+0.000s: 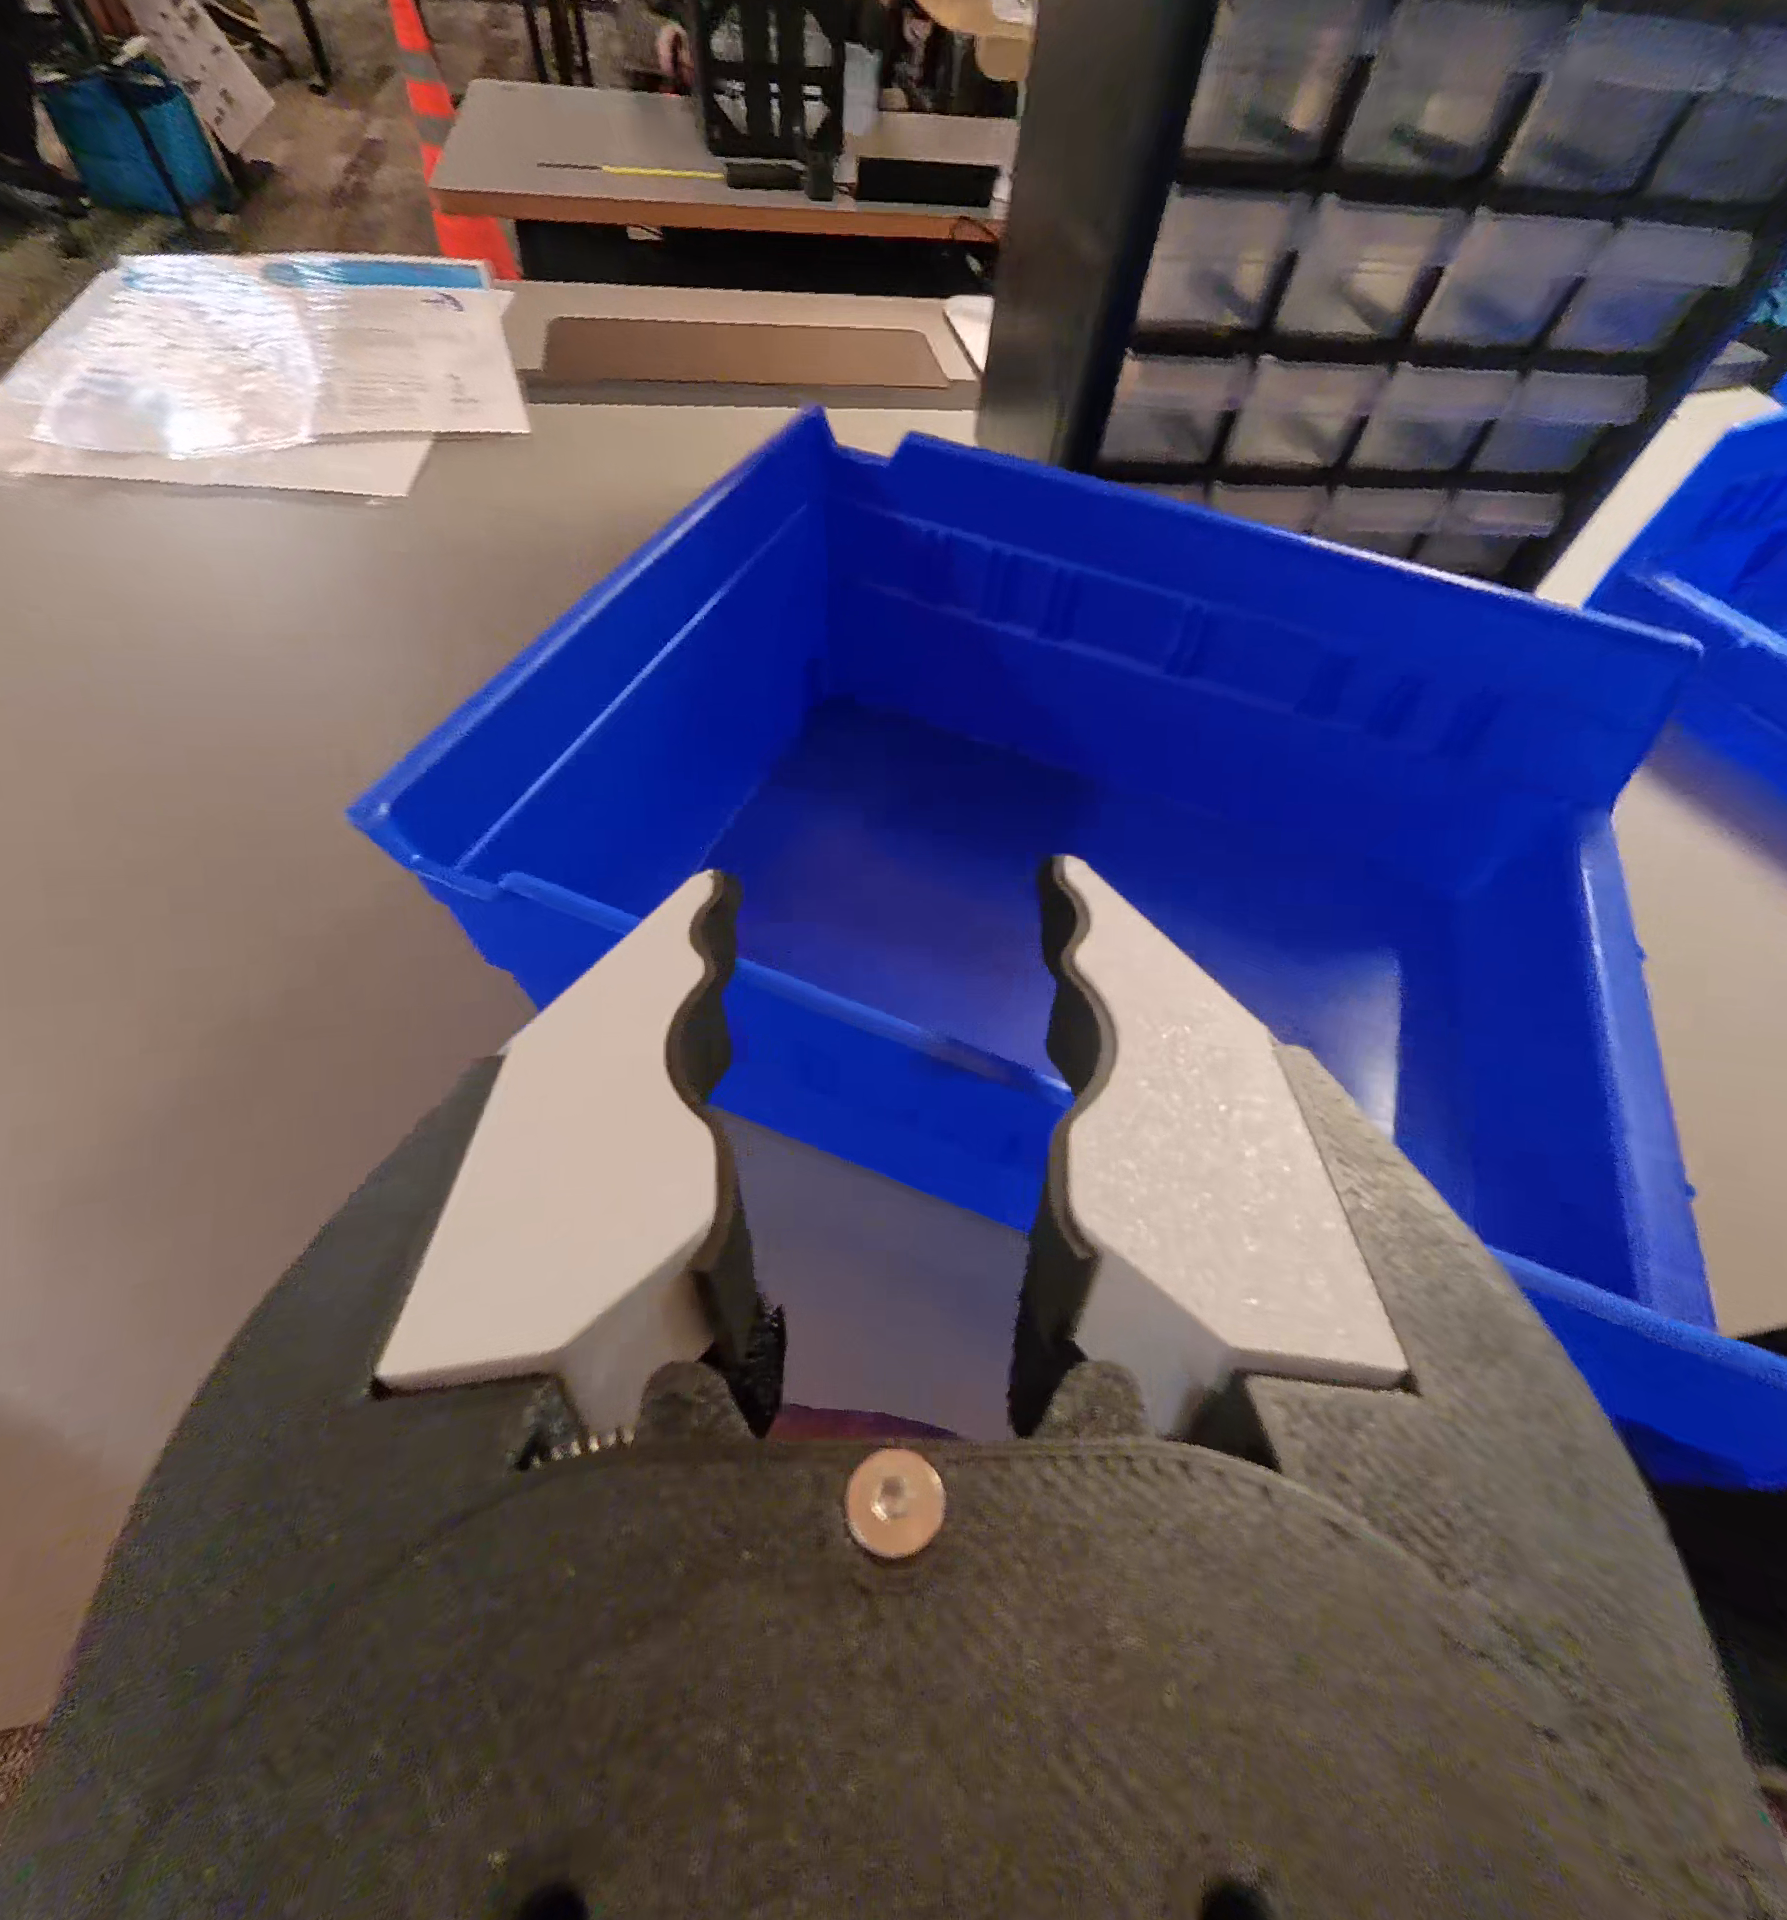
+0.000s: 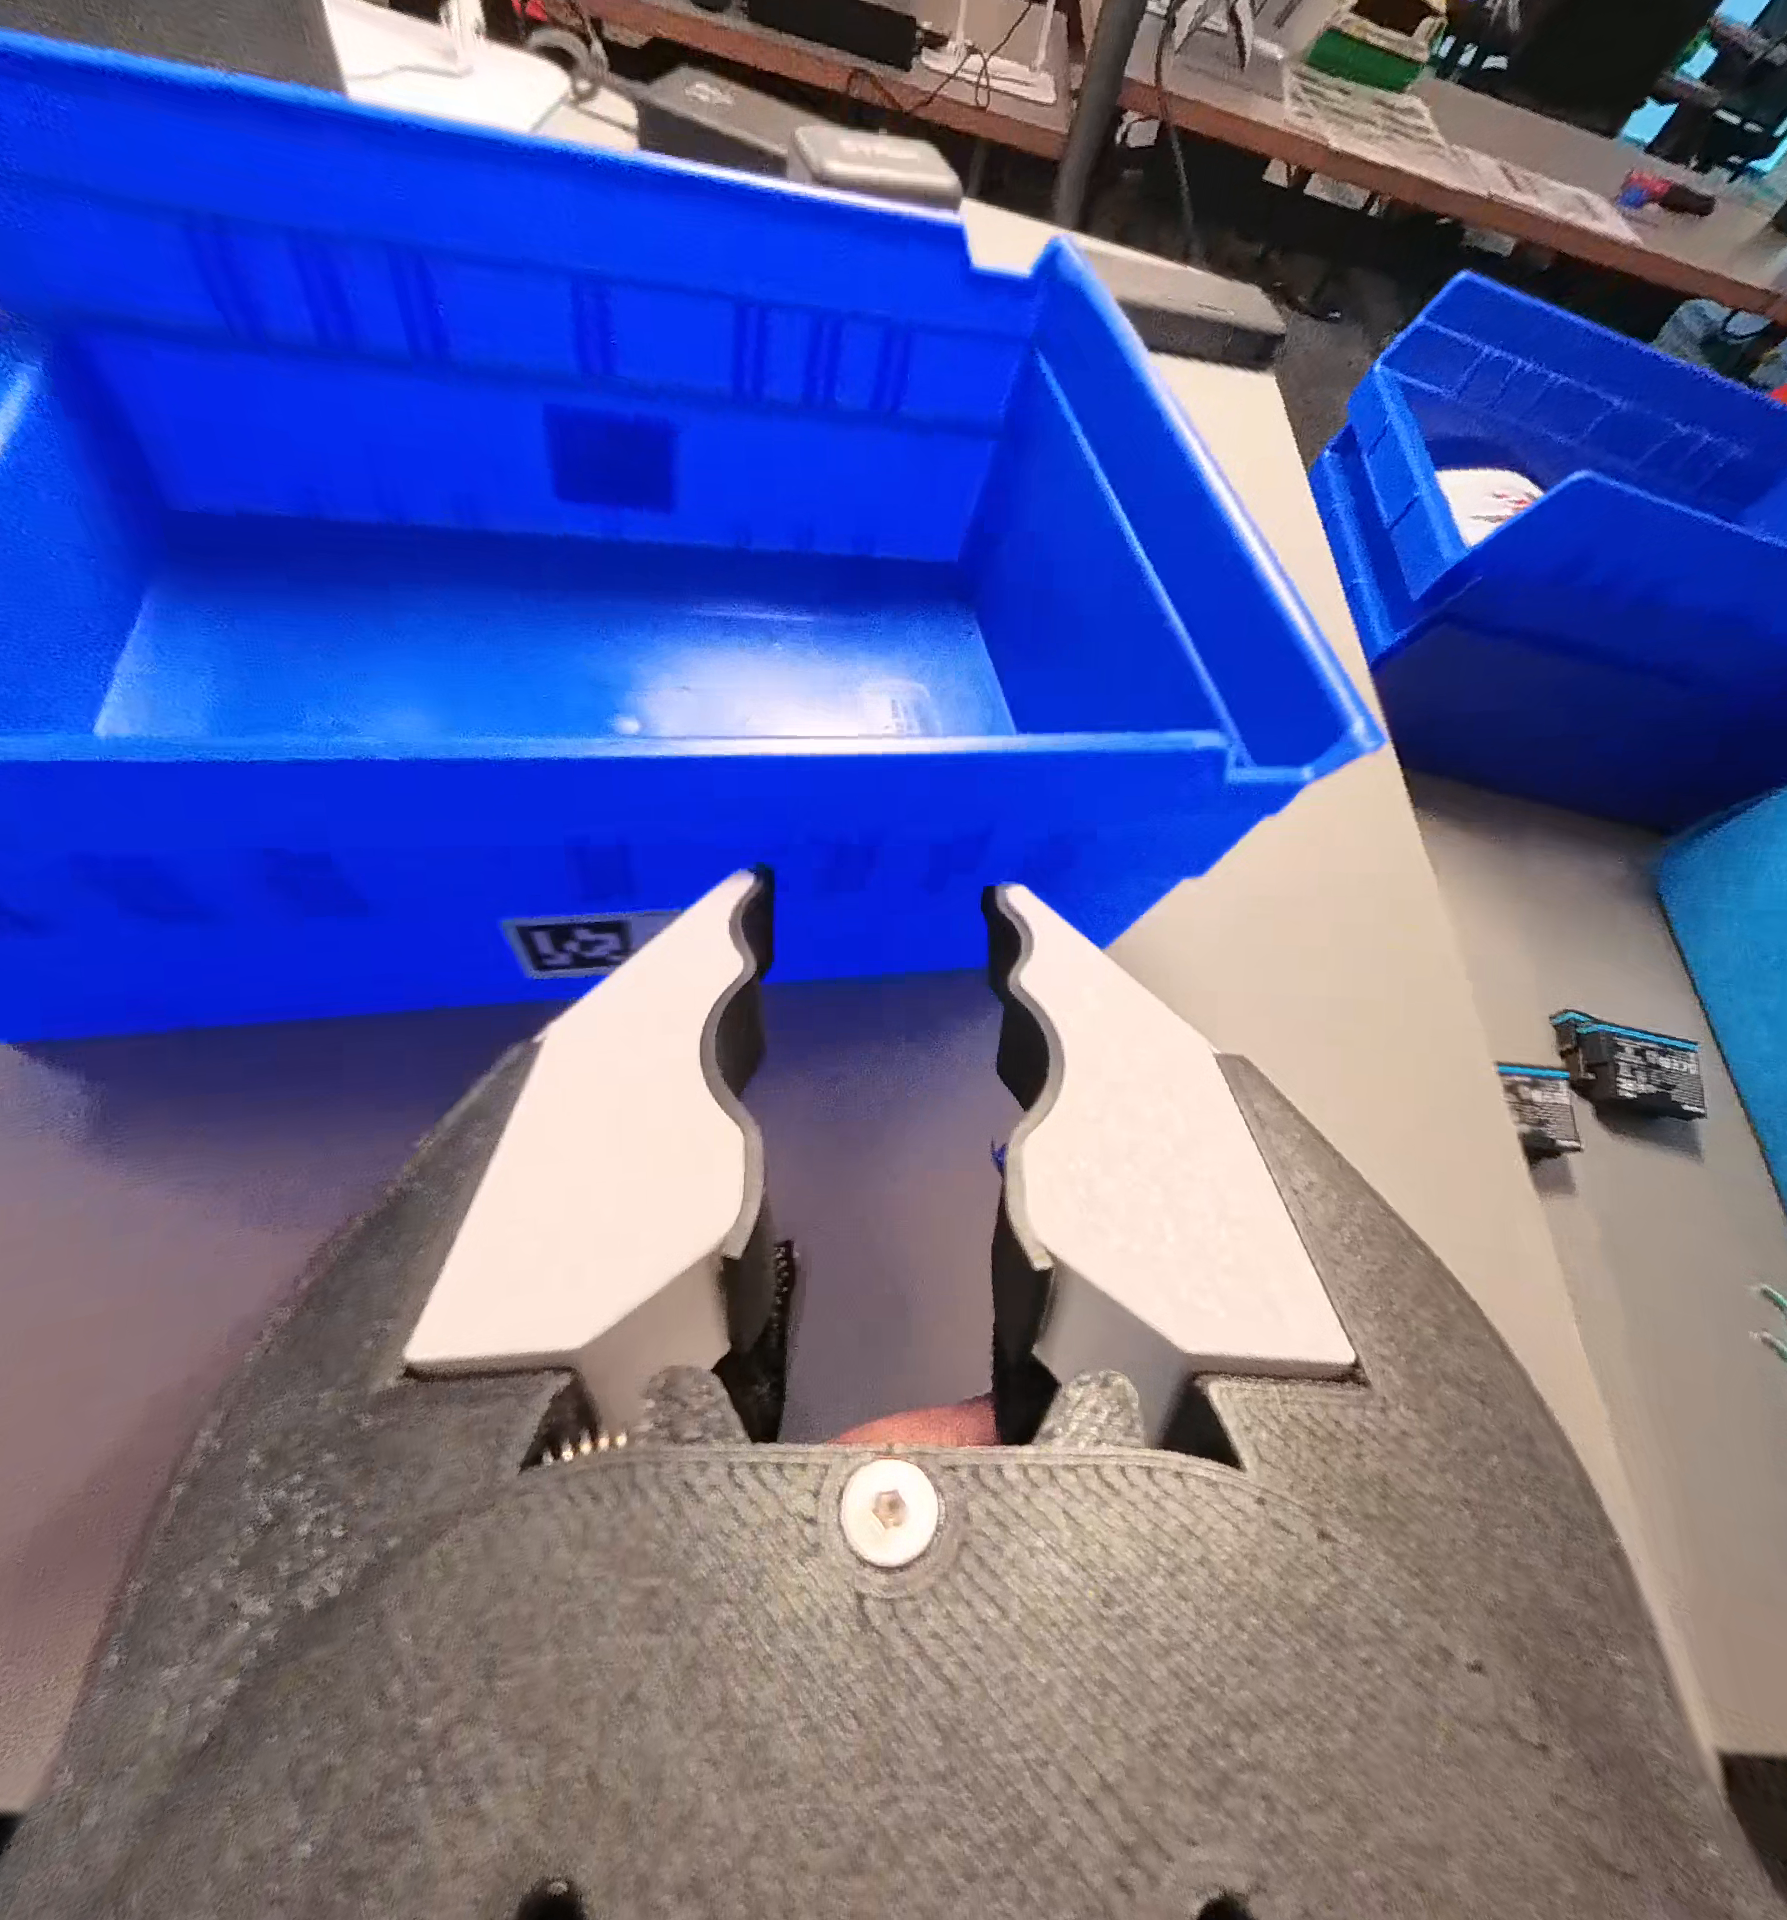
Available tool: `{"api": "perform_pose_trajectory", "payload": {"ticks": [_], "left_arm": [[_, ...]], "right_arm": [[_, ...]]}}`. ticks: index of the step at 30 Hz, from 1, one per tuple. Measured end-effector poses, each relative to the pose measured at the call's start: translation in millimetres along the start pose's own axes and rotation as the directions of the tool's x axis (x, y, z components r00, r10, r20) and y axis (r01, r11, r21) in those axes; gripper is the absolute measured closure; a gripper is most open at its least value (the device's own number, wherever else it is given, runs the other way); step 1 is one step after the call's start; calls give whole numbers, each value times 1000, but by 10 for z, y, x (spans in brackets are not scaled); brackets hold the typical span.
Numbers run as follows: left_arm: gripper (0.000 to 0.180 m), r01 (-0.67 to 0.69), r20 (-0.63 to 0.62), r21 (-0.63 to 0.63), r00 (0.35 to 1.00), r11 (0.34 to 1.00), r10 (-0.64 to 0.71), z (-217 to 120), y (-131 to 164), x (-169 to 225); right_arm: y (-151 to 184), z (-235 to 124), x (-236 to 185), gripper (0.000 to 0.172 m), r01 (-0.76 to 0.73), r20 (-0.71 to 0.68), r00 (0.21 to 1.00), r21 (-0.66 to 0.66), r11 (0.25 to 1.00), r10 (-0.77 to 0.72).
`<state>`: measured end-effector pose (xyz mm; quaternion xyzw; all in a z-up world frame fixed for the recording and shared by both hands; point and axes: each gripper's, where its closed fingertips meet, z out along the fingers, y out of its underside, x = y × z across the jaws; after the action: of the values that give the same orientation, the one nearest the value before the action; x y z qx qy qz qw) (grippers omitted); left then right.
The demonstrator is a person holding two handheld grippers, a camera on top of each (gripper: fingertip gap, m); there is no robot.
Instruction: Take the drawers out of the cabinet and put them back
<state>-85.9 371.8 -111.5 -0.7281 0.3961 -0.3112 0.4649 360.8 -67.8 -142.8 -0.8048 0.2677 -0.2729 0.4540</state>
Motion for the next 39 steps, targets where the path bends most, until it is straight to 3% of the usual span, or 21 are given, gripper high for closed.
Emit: {"api": "perform_pose_trajectory", "payload": {"ticks": [5, 10, 15, 19, 22, 25, 28, 30, 32, 35, 39], "left_arm": [[92, 57, -3, 140, 998, 989, -57, -209, -62, 287], [70, 191, -39, 318, 981, 929, -188, -424, 4, 702], [56, 84, 13, 305, 996, 948, -92, -408, 185, 1068], [55, -50, 117, 185, 993, 981, 29, -226, 470, 1090], [64, -26, 120, 166, 993, 986, 6, -176, 564, 960], [84, -19, 159, 172, 987, 985, -9, -196, 557, 640], [105, -69, 307, 171, 951, 983, 14, -234, 506, 74], [104, -62, 397, 177, 918, 982, -13, -334, 433, -284], [104, -39, 408, 246, 911, 968, -67, -499, 258, -393], [104, -77, 358, 325, 933, 943, -47, -602, 8, -128], [104, -88, 142, 301, 989, 950, 47, -179, -54, 640]], "right_arm": [[-62, -240, -504, 112, -142, 111, 985, 104, 984, 130], [-51, -455, -1210, 92, -286, 206, 946, 171, 943, 249], [-231, -371, -1602, 72, -309, 236, 935, 169, 936, 266], [-243, -175, -1433, 76, -336, 135, 938, 134, 932, 319], [-205, -174, -1306, 80, -351, 128, 934, 140, 926, 335], [-128, -268, -1065, 92, -333, 84, 942, 164, 928, 323], [-10, -359, -631, 104, -323, -18, 943, 181, 929, 331], [70, -444, -315, 110, -331, -93, 931, 189, 924, 353], [86, -581, -144, 110, -340, -122, 921, 215, 915, 371], [31, -745, -213, 110, -327, -118, 924, 252, 911, 364], [-238, -619, -807, 109, -327, 43, 944, 264, 907, 328]]}}
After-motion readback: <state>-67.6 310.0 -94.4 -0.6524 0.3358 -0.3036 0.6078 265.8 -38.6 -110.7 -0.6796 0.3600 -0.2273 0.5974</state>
